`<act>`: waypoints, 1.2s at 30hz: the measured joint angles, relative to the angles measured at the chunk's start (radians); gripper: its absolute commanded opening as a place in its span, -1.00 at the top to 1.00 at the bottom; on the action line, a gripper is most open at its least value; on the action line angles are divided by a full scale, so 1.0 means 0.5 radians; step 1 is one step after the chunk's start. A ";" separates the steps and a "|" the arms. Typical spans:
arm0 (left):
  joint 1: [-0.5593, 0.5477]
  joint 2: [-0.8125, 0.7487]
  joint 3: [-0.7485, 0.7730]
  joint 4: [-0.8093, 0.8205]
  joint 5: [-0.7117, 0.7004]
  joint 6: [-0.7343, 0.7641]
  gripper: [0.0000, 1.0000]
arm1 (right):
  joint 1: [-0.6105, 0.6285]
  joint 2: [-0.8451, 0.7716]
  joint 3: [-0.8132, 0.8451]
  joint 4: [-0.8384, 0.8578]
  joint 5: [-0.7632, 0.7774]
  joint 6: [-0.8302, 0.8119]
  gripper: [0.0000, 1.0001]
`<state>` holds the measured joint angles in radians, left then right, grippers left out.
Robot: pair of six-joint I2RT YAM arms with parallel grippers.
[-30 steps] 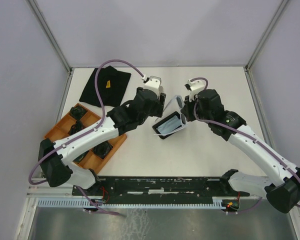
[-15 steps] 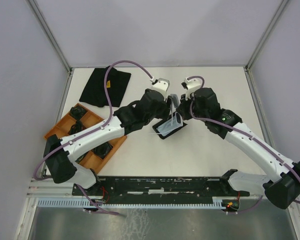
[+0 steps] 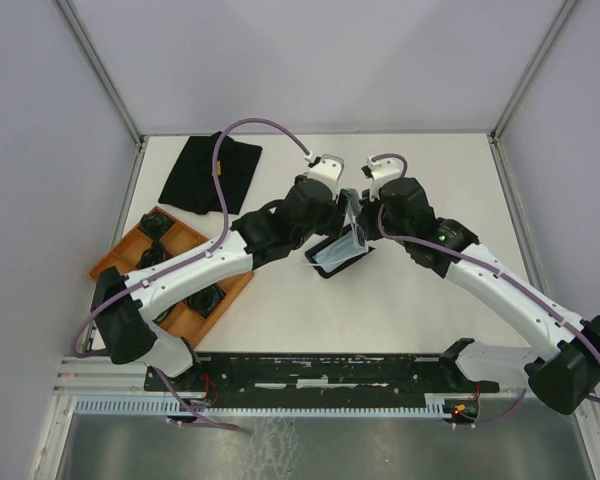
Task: Organize the sunglasses
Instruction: Fold the sunglasses.
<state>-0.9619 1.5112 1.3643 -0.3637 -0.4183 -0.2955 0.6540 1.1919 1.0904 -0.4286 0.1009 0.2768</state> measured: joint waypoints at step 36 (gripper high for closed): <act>-0.009 -0.182 -0.323 0.182 0.002 0.023 -0.38 | -0.422 -0.134 0.218 -0.117 0.356 0.415 1.00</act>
<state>-0.9665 1.4200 1.2030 -0.2729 -0.4175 -0.2840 0.4431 1.1248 1.1995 -0.4873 0.2790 0.4843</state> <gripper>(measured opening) 0.690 0.022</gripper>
